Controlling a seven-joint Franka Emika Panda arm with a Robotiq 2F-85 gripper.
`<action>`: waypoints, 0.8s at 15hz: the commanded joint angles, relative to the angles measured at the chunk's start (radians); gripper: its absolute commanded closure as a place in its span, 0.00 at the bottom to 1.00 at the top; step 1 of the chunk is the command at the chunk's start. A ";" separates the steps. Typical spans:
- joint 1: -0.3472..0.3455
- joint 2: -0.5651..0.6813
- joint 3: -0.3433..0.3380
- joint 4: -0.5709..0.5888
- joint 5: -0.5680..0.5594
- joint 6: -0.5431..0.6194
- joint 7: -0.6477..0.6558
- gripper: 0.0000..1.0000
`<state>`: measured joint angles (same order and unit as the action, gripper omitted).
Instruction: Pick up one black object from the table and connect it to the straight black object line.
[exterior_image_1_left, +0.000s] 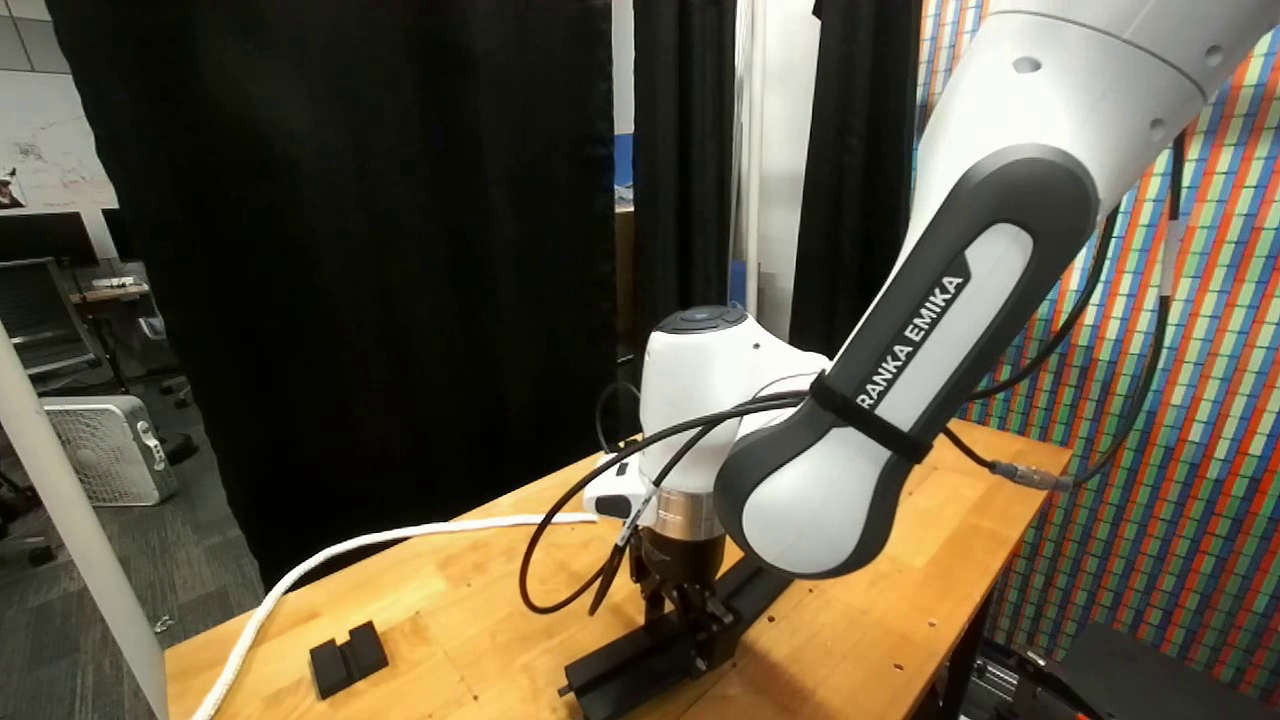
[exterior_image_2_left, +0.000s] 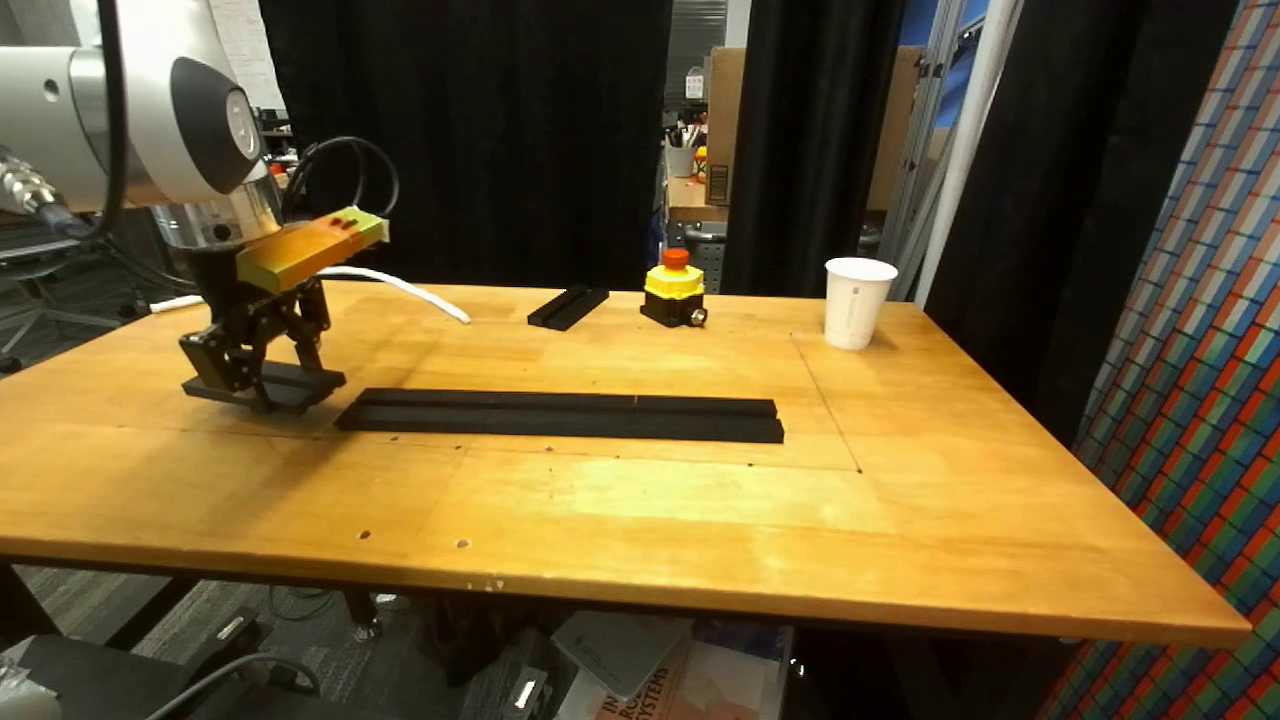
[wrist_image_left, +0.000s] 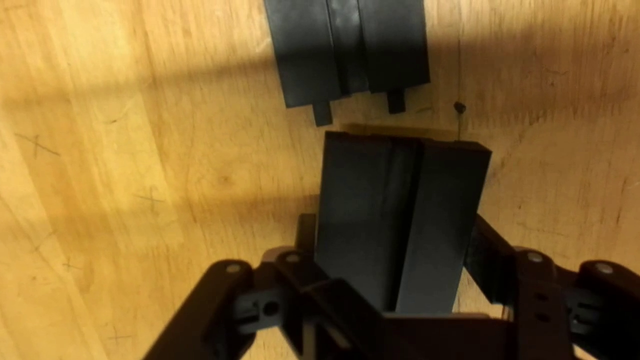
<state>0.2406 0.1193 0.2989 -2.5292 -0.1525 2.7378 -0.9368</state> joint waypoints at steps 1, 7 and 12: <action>-0.020 -0.002 -0.001 -0.025 -0.011 0.049 -0.033 0.53; -0.056 0.012 0.004 -0.039 0.012 0.070 -0.113 0.53; -0.078 0.019 0.009 -0.031 0.032 0.069 -0.187 0.53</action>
<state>0.1816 0.1432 0.2989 -2.5511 -0.1460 2.7772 -1.0620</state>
